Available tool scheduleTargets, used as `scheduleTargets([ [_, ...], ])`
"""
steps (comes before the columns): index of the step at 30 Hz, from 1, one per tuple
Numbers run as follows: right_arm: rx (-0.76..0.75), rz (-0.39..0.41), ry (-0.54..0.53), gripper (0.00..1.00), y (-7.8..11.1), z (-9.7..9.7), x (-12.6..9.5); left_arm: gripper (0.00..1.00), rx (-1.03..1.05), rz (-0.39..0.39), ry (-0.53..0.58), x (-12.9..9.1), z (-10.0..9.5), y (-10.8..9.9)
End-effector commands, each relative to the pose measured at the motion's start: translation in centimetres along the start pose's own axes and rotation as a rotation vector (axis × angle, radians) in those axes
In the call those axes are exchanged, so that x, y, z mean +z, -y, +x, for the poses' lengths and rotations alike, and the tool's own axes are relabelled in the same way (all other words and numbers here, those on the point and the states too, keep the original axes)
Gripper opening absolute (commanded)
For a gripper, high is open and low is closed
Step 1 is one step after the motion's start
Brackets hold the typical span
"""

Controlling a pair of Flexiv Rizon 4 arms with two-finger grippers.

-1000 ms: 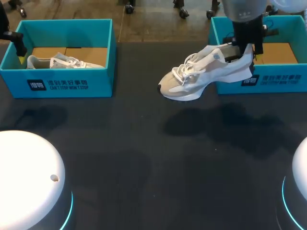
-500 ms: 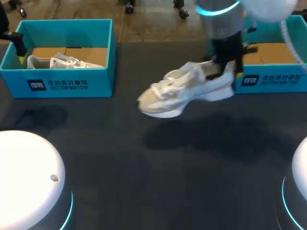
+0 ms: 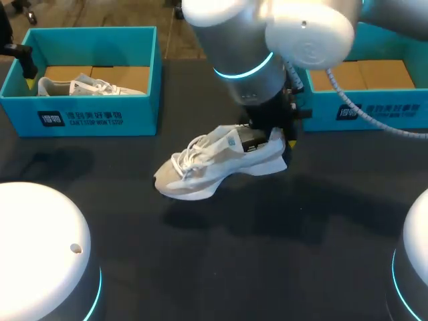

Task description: Take the shoe out of the shoebox, open the shoe tongue, remove and reinsert the insole, then place the shoe into the shoebox

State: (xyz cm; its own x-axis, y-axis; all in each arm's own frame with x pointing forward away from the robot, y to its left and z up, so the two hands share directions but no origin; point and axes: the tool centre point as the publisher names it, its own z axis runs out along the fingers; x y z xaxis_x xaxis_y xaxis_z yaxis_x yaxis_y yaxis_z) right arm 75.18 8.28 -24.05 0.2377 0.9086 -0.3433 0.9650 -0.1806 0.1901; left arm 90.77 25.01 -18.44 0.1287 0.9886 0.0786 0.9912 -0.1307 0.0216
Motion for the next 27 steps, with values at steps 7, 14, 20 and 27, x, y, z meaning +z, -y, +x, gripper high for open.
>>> scheduleTargets([
  [7,-0.008,0.041,0.04,0.0,-0.3,0.9,0.0,1.0,0.001,-0.003,-0.002,0.0,0.0,0.1],
  [14,-0.024,0.107,0.073,0.0,3.0,4.1,1.2,1.0,0.001,-0.003,-0.002,0.0,0.0,0.1],
  [20,-0.027,0.12,0.013,0.0,5.5,5.8,1.5,1.0,0.001,-0.003,-0.002,0.0,0.0,0.1],
  [27,-0.027,0.12,0.013,0.0,5.5,5.8,1.5,1.0,0.001,-0.003,-0.002,0.0,0.0,0.1],
])
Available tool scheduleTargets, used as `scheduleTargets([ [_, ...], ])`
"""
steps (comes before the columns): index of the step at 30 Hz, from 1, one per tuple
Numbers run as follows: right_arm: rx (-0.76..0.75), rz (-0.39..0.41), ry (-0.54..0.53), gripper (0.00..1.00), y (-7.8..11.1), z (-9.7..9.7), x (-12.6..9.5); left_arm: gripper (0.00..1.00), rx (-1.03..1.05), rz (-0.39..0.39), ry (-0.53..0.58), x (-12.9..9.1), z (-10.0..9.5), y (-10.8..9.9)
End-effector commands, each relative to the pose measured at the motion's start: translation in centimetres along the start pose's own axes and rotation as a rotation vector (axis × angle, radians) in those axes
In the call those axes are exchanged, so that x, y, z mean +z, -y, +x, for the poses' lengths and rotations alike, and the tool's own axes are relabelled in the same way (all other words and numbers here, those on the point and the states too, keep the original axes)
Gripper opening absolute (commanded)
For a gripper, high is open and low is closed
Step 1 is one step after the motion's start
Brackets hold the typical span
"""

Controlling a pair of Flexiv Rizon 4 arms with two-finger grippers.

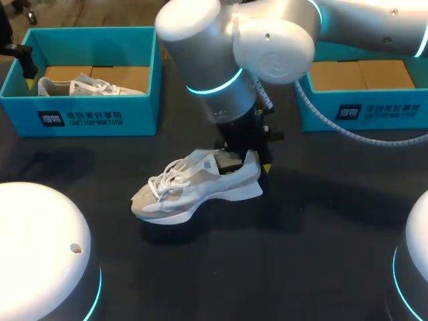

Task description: Take the shoe out of the shoebox, open the shoe tongue, remove and reinsert the insole, then place the shoe into the shoebox

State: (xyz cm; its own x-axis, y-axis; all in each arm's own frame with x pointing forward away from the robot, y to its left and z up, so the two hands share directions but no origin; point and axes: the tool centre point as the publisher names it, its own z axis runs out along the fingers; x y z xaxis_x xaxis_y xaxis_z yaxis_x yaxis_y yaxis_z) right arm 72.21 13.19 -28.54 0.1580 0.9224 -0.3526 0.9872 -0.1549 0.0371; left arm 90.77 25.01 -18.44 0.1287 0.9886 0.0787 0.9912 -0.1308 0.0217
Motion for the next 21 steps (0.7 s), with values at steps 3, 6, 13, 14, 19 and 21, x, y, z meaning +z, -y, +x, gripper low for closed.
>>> scheduleTargets([
  [3,0.055,-0.013,0.01,0.0,0.9,0.6,-0.3,1.0,0.001,-0.003,-0.002,0.0,0.0,0.1],
  [6,0.045,-0.015,0.005,0.0,1.1,0.8,0.0,1.0,0.001,-0.003,-0.002,0.0,0.0,0.1],
  [13,0.035,0.007,-0.011,0.0,3.4,1.7,2.3,1.0,0.001,-0.003,-0.002,0.0,0.0,0.1],
  [14,0.036,0.007,-0.012,0.0,3.6,1.8,2.4,1.0,0.001,-0.003,-0.002,0.0,0.0,0.1],
  [19,0.044,0.01,-0.031,0.0,4.7,2.7,3.4,1.0,0.001,-0.003,-0.002,0.0,0.0,0.1],
  [21,0.038,0.005,-0.053,0.0,4.9,2.9,3.8,1.0,0.001,-0.003,-0.002,0.0,0.0,0.1],
])
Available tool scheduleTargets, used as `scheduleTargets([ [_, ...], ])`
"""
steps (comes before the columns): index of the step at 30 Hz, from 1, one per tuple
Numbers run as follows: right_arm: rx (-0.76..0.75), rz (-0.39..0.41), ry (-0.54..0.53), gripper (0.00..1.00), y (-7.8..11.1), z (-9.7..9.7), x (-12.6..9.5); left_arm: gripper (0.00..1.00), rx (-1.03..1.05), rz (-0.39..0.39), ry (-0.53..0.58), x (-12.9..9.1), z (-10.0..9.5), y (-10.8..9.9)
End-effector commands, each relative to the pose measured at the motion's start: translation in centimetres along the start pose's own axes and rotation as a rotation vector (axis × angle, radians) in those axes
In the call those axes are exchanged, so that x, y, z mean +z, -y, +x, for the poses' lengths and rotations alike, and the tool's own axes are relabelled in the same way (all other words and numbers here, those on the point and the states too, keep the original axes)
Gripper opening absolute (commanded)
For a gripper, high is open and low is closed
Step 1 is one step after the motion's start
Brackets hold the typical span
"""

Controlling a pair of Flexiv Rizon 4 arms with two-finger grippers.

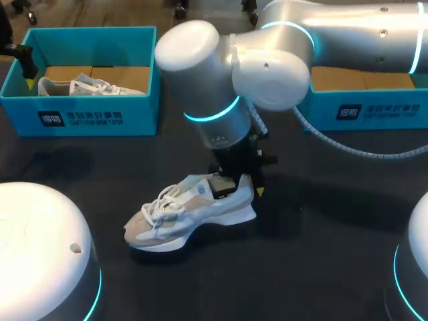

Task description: Take the shoe out of the shoebox, open the shoe tongue, remove and reinsert the insole, then place the shoe into the shoebox

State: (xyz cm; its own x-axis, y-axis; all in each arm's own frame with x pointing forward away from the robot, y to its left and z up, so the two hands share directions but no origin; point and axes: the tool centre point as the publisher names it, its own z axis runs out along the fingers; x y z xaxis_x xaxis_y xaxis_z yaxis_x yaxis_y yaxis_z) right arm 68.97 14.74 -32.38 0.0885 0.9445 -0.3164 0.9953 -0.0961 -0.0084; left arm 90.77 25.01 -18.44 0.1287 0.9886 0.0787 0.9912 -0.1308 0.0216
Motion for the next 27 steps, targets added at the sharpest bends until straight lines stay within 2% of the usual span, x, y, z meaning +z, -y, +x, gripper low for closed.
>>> scheduleTargets([
  [1,0.105,-0.02,-0.028,0.0,1.2,0.7,1.0,1.0,0.001,-0.003,-0.002,0.0,0.0,0.1],
  [9,0.105,-0.039,-0.078,0.0,2.0,0.5,2.1,1.0,0.001,-0.003,-0.002,0.0,0.0,0.1],
  [19,0.117,-0.047,-0.044,0.0,2.0,0.6,2.6,1.0,0.001,-0.003,-0.002,0.0,0.0,0.1],
  [27,0.112,-0.046,-0.064,0.0,1.6,1.0,4.3,1.0,0.001,-0.003,-0.002,0.0,0.0,0.1],
])
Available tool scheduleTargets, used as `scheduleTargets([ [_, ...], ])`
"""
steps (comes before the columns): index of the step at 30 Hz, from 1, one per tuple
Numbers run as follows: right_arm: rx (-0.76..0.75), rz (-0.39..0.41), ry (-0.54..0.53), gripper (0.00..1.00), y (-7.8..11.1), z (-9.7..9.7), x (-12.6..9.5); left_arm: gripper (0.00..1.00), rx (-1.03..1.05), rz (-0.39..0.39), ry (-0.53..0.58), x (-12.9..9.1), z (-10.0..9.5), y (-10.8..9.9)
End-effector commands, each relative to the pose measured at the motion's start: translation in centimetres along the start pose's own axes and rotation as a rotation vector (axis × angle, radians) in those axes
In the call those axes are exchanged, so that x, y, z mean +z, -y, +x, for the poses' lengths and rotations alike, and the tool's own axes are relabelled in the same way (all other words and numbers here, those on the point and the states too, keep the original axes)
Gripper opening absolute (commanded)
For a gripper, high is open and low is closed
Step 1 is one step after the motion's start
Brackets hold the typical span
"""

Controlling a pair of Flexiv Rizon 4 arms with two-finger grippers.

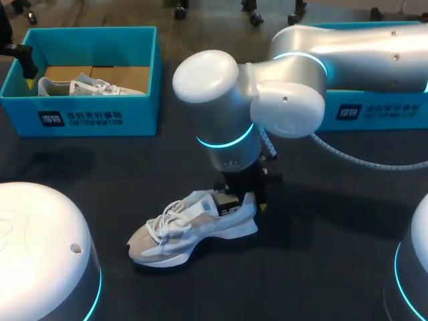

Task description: Take the shoe out of the shoebox, open the shoe tongue, remove and reinsert the insole, then place the shoe into the shoebox

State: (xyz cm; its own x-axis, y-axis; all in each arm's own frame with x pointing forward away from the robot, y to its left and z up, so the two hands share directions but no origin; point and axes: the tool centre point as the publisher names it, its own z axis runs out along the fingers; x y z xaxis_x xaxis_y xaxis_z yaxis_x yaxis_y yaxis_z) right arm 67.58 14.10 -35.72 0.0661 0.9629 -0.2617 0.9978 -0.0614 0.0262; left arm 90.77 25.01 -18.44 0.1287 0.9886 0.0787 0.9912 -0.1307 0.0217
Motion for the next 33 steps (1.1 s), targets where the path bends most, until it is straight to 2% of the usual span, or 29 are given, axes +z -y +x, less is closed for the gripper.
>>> scheduleTargets([
  [1,0.135,-0.006,-0.004,0.0,0.3,0.6,1.0,1.0,0.001,-0.003,-0.002,0.0,0.0,0.1],
  [12,0.129,0.013,-0.034,0.0,0.6,0.9,2.5,1.0,0.001,-0.003,-0.002,0.0,0.0,0.1],
  [14,0.125,0.016,-0.041,0.11,0.6,0.9,2.7,1.0,0.001,-0.003,-0.002,0.0,0.0,0.1],
  [17,0.123,0.021,-0.049,0.35,0.7,0.8,3.0,1.0,0.001,-0.003,-0.002,0.0,0.0,0.1],
  [21,0.119,0.019,-0.066,0.54,0.8,0.7,3.1,1.0,0.001,-0.003,-0.002,0.0,0.0,0.1],
  [25,0.115,0.022,-0.072,0.97,0.8,0.6,2.8,1.0,0.001,-0.003,-0.002,0.0,0.0,0.1],
  [26,0.111,0.024,-0.073,1.0,0.8,0.6,2.5,1.0,0.001,-0.003,-0.002,0.0,0.0,0.1],
  [31,0.086,0.02,-0.11,1.0,0.8,0.5,0.7,1.0,0.001,-0.003,-0.002,0.0,0.0,0.1],
  [33,0.06,0.007,-0.155,1.0,0.8,0.3,-0.5,1.0,0.001,-0.003,-0.002,0.0,0.0,0.1],
])
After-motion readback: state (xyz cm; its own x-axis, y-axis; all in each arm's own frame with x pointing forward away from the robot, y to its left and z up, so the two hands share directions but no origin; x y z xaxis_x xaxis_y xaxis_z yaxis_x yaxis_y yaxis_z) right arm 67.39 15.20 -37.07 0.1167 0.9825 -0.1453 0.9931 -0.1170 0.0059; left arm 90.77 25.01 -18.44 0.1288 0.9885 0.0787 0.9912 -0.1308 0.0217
